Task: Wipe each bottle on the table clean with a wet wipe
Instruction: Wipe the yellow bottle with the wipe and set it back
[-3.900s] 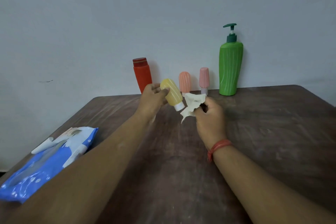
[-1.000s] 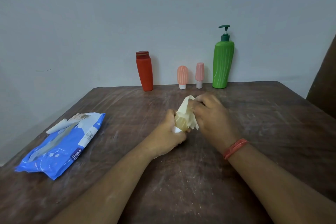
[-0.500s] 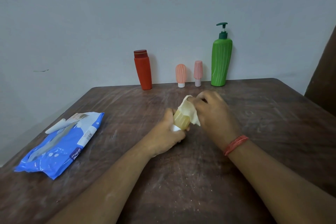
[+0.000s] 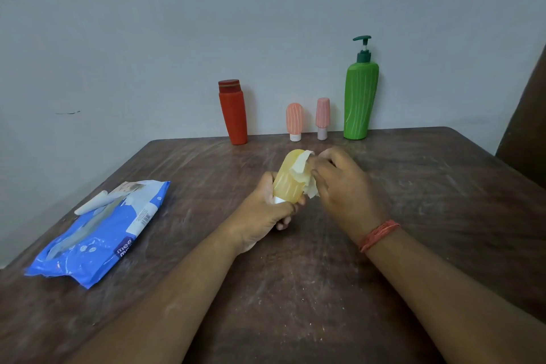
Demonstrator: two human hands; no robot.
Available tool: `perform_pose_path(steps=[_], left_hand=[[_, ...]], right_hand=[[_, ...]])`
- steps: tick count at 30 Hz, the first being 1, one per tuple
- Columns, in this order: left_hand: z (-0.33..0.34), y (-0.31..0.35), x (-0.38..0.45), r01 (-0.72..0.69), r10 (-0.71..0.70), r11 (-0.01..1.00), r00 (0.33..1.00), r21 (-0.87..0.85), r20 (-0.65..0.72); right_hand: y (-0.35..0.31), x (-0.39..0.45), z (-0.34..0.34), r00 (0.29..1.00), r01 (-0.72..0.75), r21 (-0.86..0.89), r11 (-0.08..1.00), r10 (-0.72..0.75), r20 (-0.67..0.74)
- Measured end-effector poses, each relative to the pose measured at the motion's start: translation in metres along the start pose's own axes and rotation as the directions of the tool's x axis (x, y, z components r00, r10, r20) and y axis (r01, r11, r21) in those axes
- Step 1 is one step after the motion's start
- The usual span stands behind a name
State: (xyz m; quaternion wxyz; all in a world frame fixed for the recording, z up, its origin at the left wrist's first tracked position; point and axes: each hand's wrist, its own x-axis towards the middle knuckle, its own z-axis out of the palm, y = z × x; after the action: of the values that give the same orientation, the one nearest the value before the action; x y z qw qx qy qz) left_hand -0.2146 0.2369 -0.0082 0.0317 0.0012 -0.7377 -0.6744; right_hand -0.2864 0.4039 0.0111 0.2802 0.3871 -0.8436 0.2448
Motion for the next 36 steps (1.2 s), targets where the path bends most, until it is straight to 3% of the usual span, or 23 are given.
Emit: perform_pose_path(steps=[1, 5, 10, 14, 19, 24, 29, 34, 36], left_hand=[[0.000, 0.000, 0.000, -0.004, 0.004, 1.000, 1.000, -0.022, 0.008], [-0.004, 0.000, 0.000, -0.029, 0.024, 0.989, 0.999, -0.146, -0.039], [-0.003, 0.000, 0.000, -0.036, 0.047, 0.985, 0.997, -0.167, 0.063], [-0.003, -0.001, 0.001, -0.026, 0.022, 0.979, 0.999, -0.200, -0.024], [-0.001, 0.001, 0.000, -0.035, 0.046, 0.989, 0.996, -0.144, 0.079], [-0.002, 0.003, -0.001, -0.015, 0.016, 0.980, 1.000, -0.200, 0.004], [0.000, 0.003, -0.001, 0.002, 0.014, 0.987, 0.995, -0.162, 0.102], [-0.002, 0.002, 0.001, 0.033, -0.029, 0.985, 0.999, -0.171, 0.024], [-0.001, 0.002, 0.001, 0.041, -0.038, 0.989, 0.999, -0.140, 0.027]], right_hand=[[-0.001, -0.001, -0.002, 0.999, -0.045, 0.028, 0.999, 0.045, -0.022], [-0.020, -0.009, -0.005, 0.994, 0.105, 0.079, 0.991, -0.106, 0.006], [-0.015, 0.002, -0.012, 0.970, -0.017, 0.216, 0.976, 0.068, -0.231], [-0.025, -0.011, -0.002, 0.993, 0.040, 0.217, 0.975, -0.016, -0.113], [-0.006, 0.002, -0.009, 0.956, -0.081, 0.300, 0.950, 0.159, -0.246], [-0.011, -0.011, 0.001, 0.992, 0.030, 0.273, 0.961, 0.005, -0.125], [0.001, -0.001, -0.003, 0.948, -0.125, 0.425, 0.897, 0.234, -0.216], [-0.008, -0.013, 0.002, 0.997, 0.017, 0.351, 0.936, 0.012, -0.080], [-0.004, -0.007, -0.001, 0.989, -0.033, 0.340, 0.940, 0.081, -0.127]])
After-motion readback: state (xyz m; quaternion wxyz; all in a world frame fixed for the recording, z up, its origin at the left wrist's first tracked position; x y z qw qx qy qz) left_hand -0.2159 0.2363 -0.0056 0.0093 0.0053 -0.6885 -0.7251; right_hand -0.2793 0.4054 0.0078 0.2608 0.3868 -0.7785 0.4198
